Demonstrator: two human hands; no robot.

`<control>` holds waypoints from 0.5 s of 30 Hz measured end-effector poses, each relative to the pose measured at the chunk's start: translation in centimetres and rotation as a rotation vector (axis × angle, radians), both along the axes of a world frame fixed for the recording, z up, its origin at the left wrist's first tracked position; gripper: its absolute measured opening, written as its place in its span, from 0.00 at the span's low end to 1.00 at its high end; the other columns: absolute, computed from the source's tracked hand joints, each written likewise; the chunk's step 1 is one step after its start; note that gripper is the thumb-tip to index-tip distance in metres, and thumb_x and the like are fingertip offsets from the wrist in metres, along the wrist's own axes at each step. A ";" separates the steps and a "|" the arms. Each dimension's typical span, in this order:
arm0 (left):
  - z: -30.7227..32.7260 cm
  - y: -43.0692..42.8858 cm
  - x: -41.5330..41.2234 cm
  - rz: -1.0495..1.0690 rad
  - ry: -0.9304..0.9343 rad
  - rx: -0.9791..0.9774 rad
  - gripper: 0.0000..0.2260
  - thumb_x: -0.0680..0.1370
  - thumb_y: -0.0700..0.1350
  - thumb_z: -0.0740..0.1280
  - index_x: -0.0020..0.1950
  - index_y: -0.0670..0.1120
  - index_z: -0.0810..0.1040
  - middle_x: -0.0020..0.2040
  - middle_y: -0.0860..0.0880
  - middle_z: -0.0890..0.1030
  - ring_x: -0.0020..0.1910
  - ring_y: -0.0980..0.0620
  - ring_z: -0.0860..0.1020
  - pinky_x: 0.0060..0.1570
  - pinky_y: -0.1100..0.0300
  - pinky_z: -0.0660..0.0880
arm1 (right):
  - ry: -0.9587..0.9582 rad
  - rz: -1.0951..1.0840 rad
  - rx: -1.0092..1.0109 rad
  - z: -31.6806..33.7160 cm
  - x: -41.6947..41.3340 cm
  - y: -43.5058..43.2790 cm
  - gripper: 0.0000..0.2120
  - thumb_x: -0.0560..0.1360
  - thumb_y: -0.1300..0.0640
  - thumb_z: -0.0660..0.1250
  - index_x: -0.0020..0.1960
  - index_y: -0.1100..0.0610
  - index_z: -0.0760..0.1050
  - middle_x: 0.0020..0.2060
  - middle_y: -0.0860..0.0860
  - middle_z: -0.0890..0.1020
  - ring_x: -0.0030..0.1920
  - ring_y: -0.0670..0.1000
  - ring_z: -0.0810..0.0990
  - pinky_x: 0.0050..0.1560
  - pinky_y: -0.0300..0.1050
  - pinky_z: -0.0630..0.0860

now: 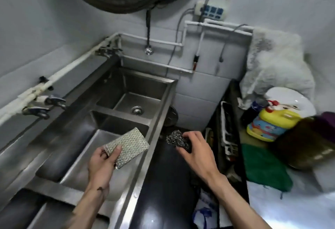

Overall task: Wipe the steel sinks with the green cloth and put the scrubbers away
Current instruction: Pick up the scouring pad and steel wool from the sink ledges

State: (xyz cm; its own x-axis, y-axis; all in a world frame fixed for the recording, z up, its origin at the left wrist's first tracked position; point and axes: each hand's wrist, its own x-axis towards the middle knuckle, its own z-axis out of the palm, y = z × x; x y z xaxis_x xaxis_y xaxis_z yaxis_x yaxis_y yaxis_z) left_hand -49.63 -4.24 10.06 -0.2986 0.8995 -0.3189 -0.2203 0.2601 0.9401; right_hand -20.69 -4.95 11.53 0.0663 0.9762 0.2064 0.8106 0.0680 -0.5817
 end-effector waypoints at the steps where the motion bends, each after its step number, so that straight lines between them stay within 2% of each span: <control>1: 0.4 -0.3 2.7 -0.063 -0.001 0.002 0.13 0.80 0.40 0.73 0.63 0.40 0.79 0.54 0.44 0.87 0.52 0.46 0.84 0.54 0.55 0.82 | -0.004 -0.051 -0.001 0.3 2.5 -1.7 0.19 0.73 0.44 0.74 0.61 0.44 0.73 0.58 0.40 0.74 0.54 0.47 0.79 0.54 0.48 0.78; 4: 0.6 -1.6 10.8 -0.237 -0.004 -0.010 0.09 0.79 0.40 0.74 0.58 0.44 0.80 0.52 0.46 0.88 0.51 0.48 0.85 0.50 0.59 0.81 | -0.012 -0.204 -0.003 0.7 10.1 -6.9 0.19 0.72 0.44 0.74 0.60 0.44 0.74 0.57 0.40 0.75 0.54 0.47 0.79 0.52 0.47 0.77; 8: -0.6 -4.2 21.3 -0.436 0.011 -0.041 0.10 0.78 0.40 0.75 0.59 0.43 0.81 0.52 0.42 0.89 0.52 0.45 0.87 0.51 0.55 0.82 | 0.007 -0.376 -0.043 -0.4 19.5 -14.4 0.18 0.73 0.47 0.75 0.59 0.45 0.73 0.56 0.41 0.74 0.53 0.48 0.80 0.52 0.48 0.79; 12: -3.0 -7.6 31.1 -0.588 0.070 -0.089 0.09 0.78 0.39 0.76 0.57 0.42 0.81 0.51 0.42 0.89 0.53 0.44 0.87 0.49 0.58 0.82 | 0.041 -0.515 -0.095 -2.8 27.9 -21.1 0.18 0.72 0.47 0.76 0.58 0.45 0.74 0.55 0.43 0.76 0.50 0.50 0.81 0.47 0.50 0.80; 15: -5.1 -9.8 36.8 -0.661 0.111 -0.150 0.09 0.78 0.38 0.75 0.56 0.42 0.81 0.50 0.42 0.89 0.52 0.44 0.87 0.45 0.60 0.81 | 0.035 -0.574 -0.179 -5.1 32.8 -24.3 0.18 0.72 0.46 0.77 0.59 0.47 0.75 0.55 0.44 0.77 0.49 0.51 0.81 0.46 0.47 0.78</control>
